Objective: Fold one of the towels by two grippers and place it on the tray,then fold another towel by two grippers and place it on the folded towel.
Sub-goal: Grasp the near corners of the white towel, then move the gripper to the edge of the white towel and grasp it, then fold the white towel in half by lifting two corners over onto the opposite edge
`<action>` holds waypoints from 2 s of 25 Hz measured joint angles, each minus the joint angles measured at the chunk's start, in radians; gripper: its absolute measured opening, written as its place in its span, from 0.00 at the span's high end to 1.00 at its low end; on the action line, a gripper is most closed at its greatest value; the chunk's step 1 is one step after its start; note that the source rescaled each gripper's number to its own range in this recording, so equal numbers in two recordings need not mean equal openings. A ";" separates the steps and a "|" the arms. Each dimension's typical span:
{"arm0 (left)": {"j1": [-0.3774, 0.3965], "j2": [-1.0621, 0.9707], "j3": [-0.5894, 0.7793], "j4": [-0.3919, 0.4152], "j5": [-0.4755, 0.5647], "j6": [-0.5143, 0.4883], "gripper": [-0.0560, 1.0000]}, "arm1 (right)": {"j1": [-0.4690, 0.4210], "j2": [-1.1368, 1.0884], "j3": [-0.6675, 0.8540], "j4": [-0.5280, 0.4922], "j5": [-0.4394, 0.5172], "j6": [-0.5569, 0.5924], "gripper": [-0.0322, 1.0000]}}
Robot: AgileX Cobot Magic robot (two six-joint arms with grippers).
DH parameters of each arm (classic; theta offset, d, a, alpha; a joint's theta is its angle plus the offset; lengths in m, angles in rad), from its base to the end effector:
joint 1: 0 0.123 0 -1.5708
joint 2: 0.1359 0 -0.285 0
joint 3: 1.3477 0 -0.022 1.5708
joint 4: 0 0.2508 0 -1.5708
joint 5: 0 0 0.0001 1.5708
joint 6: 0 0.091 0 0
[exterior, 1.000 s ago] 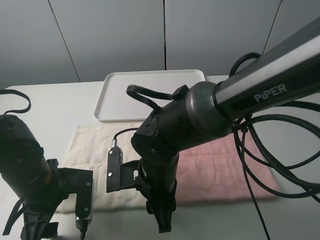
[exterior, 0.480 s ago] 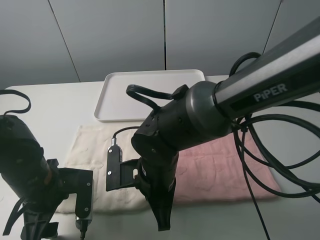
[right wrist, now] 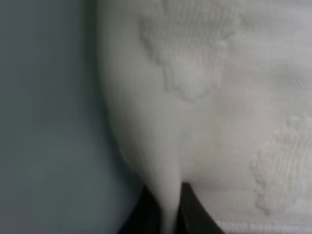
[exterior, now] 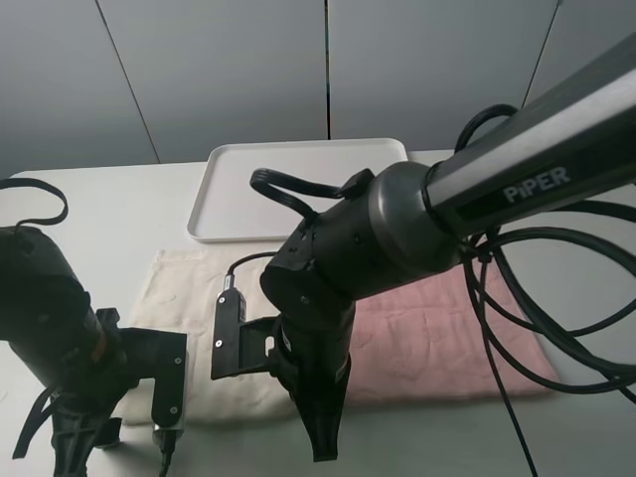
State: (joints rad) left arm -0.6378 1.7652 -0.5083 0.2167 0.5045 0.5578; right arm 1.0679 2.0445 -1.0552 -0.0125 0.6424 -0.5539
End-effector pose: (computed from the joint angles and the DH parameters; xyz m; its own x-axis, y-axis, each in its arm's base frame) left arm 0.1680 -0.1127 0.0802 -0.1781 0.9742 0.1388 0.9839 0.1781 0.0123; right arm 0.1636 0.2960 0.0825 0.0611 -0.9980 -0.0182 -0.9979 -0.0607 -0.0204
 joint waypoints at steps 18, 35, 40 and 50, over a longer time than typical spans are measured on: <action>0.000 0.023 -0.069 0.006 0.090 -0.151 0.94 | 0.000 -0.030 0.006 0.002 0.020 0.097 0.96; 0.000 -0.350 -0.054 0.146 0.046 -0.539 0.95 | 0.000 -0.210 0.011 -0.262 0.021 0.499 0.96; 0.000 -0.355 -0.054 0.258 0.036 -0.687 0.95 | 0.000 -0.214 0.011 -0.395 0.017 0.671 0.96; 0.000 -0.355 -0.054 0.555 -0.020 -1.042 0.95 | 0.000 -0.218 0.012 -0.638 -0.063 1.008 0.96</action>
State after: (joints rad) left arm -0.6378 1.4105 -0.5624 0.7721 0.4850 -0.4838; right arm 1.0679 1.8262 -1.0428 -0.6506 0.5793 0.4543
